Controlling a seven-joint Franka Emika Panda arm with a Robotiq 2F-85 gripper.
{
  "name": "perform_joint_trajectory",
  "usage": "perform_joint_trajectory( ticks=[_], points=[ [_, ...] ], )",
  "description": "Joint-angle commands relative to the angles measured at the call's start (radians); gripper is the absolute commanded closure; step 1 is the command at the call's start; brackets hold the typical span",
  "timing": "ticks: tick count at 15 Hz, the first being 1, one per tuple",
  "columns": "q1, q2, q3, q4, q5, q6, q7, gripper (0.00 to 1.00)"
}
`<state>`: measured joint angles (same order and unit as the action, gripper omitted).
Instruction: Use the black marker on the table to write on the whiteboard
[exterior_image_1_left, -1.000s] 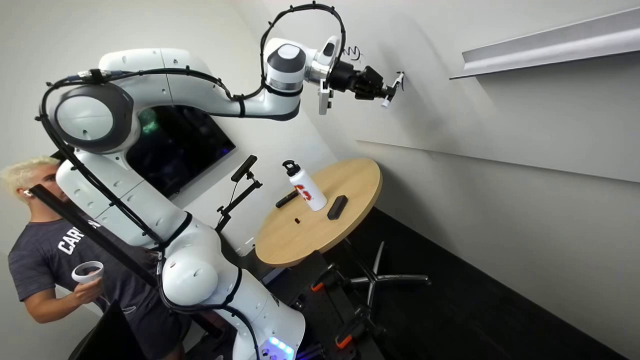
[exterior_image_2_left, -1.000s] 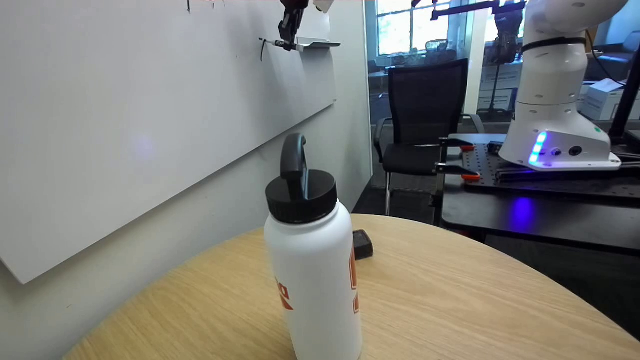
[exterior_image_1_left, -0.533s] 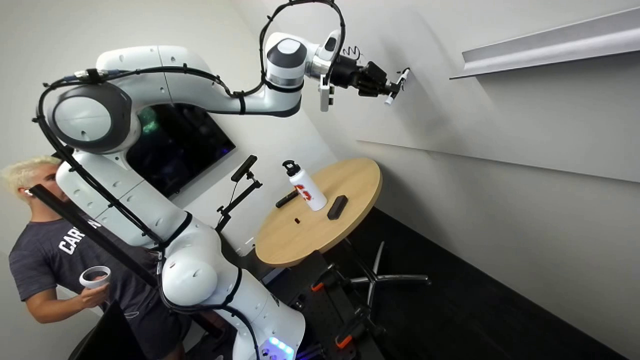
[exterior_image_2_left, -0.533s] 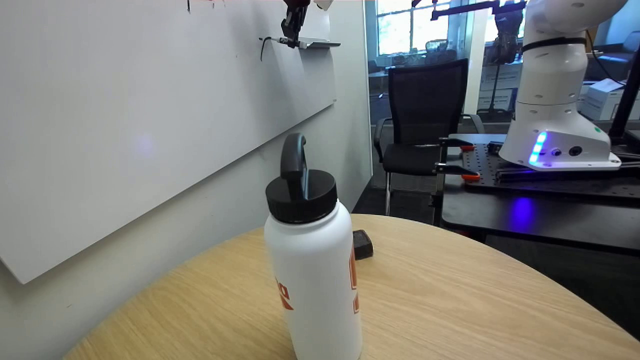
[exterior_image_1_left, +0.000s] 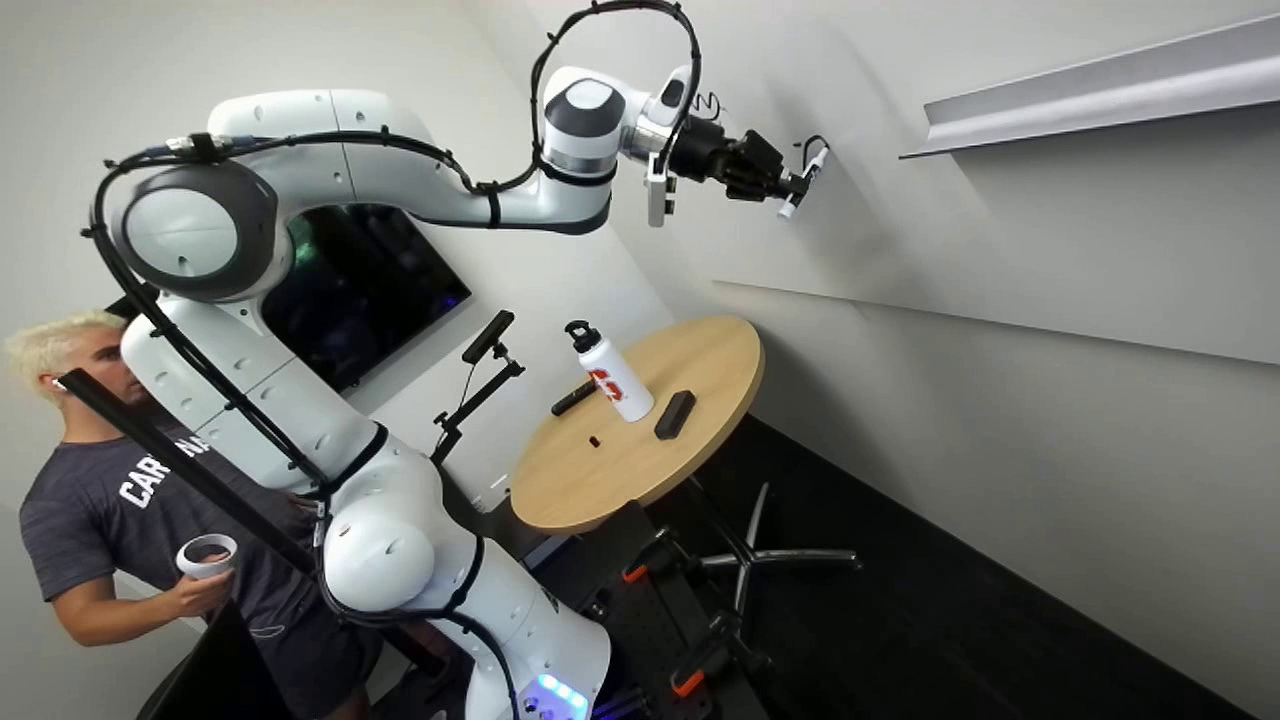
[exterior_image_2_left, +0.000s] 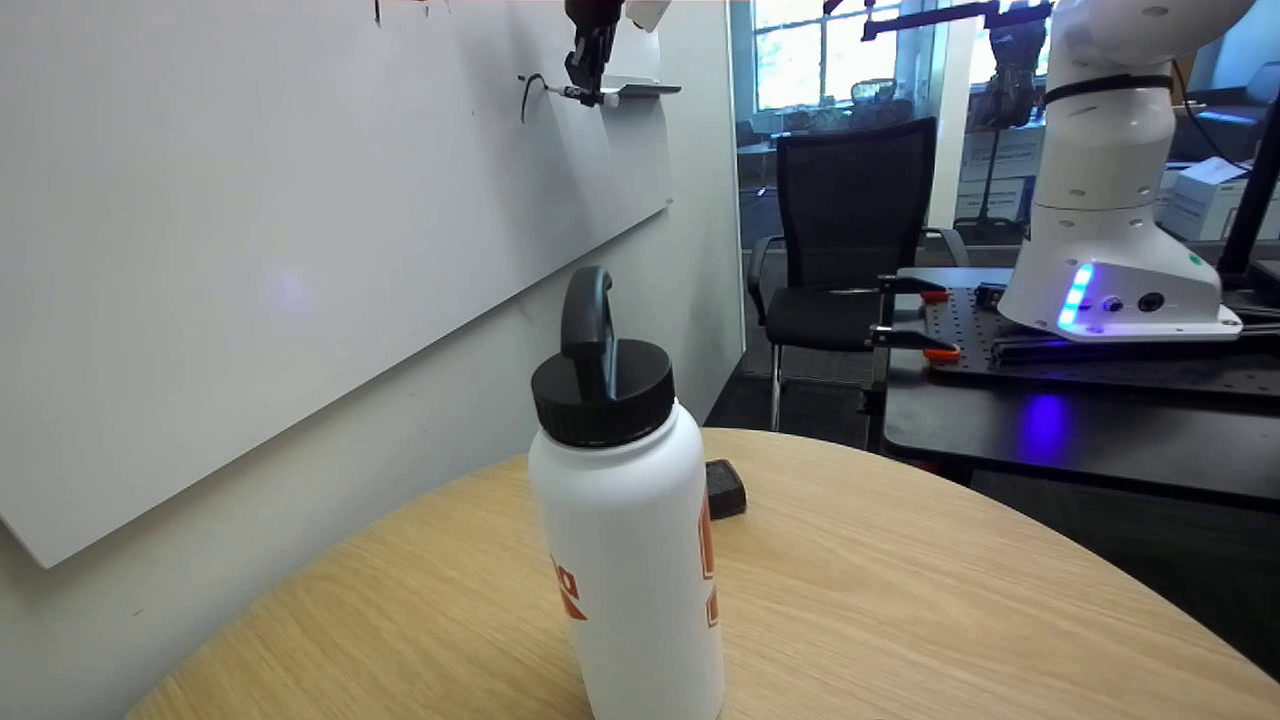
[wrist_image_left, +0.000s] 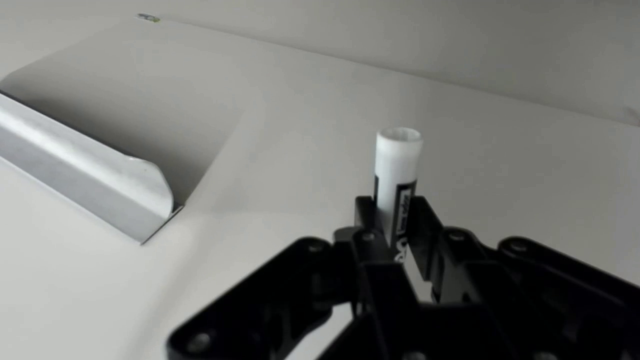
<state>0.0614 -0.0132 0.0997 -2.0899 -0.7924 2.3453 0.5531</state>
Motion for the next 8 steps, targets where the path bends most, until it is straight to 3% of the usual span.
perform_joint_trajectory(
  ticks=[1,8],
  points=[
    [0.009,0.047,-0.004,0.056,0.022,-0.038,-0.044,0.95],
    [0.025,0.077,-0.002,0.06,0.026,-0.058,-0.091,0.95]
  ],
)
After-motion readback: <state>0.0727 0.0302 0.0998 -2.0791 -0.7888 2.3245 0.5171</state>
